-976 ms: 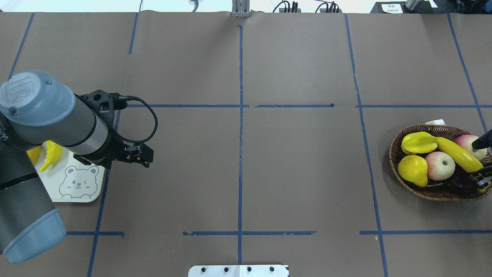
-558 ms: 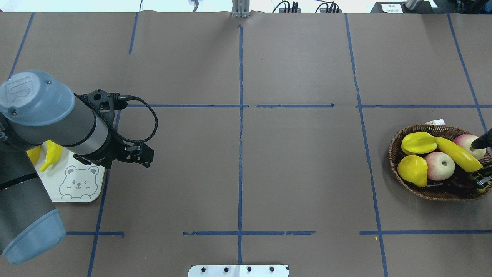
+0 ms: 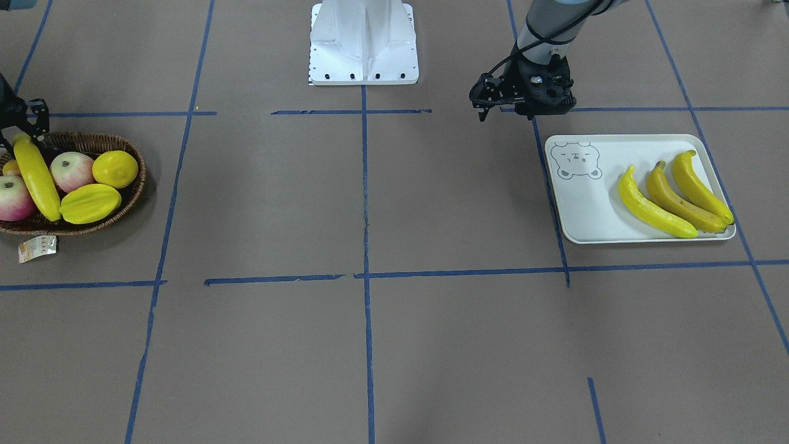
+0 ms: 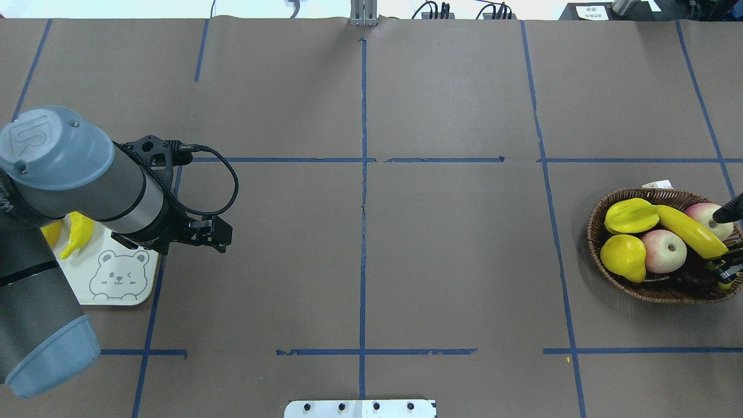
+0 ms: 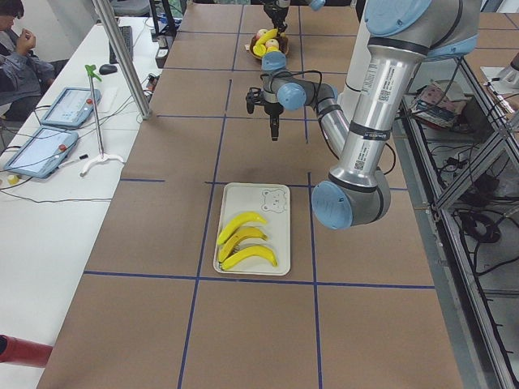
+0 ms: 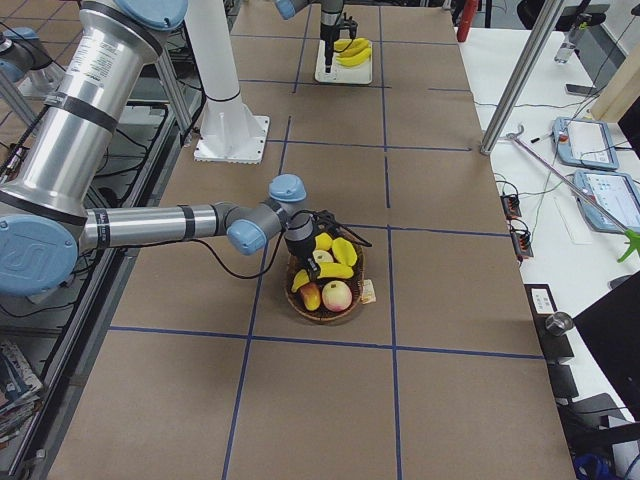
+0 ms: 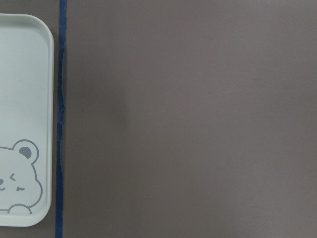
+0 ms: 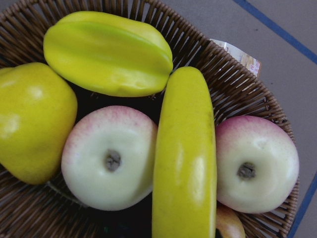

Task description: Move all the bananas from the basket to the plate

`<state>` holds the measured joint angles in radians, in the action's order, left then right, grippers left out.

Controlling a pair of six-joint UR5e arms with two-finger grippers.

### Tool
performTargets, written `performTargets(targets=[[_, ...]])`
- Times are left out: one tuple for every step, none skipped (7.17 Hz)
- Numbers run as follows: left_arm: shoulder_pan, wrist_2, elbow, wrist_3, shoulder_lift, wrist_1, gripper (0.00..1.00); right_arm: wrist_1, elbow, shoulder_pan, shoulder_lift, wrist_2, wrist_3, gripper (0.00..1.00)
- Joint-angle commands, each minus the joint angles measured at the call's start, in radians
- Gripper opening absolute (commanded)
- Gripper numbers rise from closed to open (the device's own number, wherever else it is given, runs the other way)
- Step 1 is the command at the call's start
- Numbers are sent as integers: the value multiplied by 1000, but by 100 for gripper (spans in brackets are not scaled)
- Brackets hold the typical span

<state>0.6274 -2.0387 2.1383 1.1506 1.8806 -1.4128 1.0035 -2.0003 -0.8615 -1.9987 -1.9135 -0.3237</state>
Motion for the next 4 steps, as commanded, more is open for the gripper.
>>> performTargets(targets=[[0,0,-1,0,0,0,100,-2,-12,-45,-5,-10,0,21],[0,0,-3,0,-3,0,100,-2,-24,-71,-3,-13,0,21],[0,0,-3,0,-2,-2,100,-3,-31,-92,4,-34,-2,20],[0,-2,-3,0,2,-2,100,-5,-31,-97,20,-57,-5,19]])
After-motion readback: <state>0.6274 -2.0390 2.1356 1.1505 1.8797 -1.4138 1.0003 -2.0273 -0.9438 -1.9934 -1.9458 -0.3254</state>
